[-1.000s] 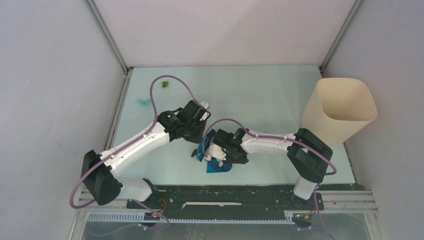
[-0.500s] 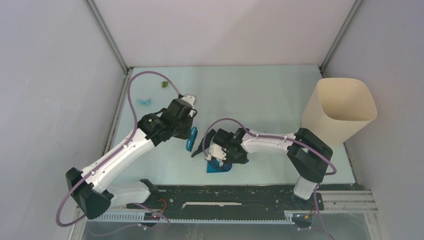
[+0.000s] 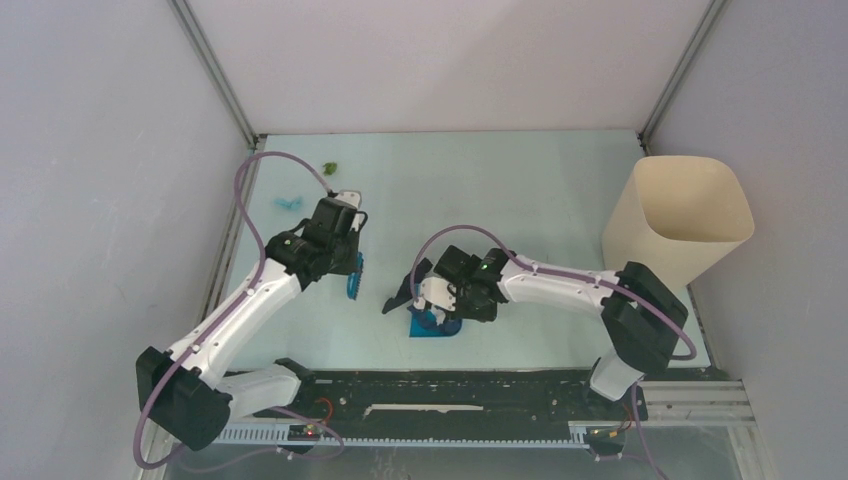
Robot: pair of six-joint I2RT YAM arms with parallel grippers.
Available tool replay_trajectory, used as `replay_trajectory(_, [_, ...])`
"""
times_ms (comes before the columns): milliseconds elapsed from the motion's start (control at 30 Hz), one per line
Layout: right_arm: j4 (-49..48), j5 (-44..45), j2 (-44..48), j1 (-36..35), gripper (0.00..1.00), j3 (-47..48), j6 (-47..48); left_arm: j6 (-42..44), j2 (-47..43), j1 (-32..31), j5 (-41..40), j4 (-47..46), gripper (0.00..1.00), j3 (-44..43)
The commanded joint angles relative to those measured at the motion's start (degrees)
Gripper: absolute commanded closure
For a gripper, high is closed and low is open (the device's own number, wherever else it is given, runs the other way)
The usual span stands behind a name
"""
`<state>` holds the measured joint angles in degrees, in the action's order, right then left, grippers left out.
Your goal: Sweep away the paper scraps from the table
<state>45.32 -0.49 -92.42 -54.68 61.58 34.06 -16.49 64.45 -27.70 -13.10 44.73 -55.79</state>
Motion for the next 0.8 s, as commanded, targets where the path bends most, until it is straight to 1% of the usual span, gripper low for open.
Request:
replay_trajectory(0, [-1.68,-3.49,4.13,1.45,0.93,0.16,-0.95,1.06,-2.50,1.51,0.59,-7.27,1.00,3.52])
replay_trajectory(100, [-2.01,-2.68,5.14,1.86,0.93,0.16,-0.47,0.90,-4.14,2.11,0.65,-10.38,1.00,5.87])
replay_trajectory(200, [-3.01,-3.57,6.66,3.15,0.93,0.12,-0.35,0.71,-8.03,2.28,1.16,-15.17,1.00,9.22])
replay_trajectory(300, [-2.58,-4.52,6.65,4.23,0.94,1.17,-0.45,1.26,-9.77,2.96,-0.76,-15.78,1.00,9.68])
replay_trajectory(400, [-2.88,-5.70,7.26,6.08,0.93,2.42,-0.53,1.35,-9.60,3.79,0.08,-15.87,1.00,9.82])
replay_trajectory(533, [-0.08,-6.02,5.70,7.22,0.93,5.08,-0.58,1.37,-8.91,3.96,0.28,-15.58,1.00,9.68])
replay_trajectory(767, [2.85,-5.84,8.27,10.12,0.93,8.40,-0.15,1.38,-9.75,3.92,0.72,-15.52,1.00,10.07])
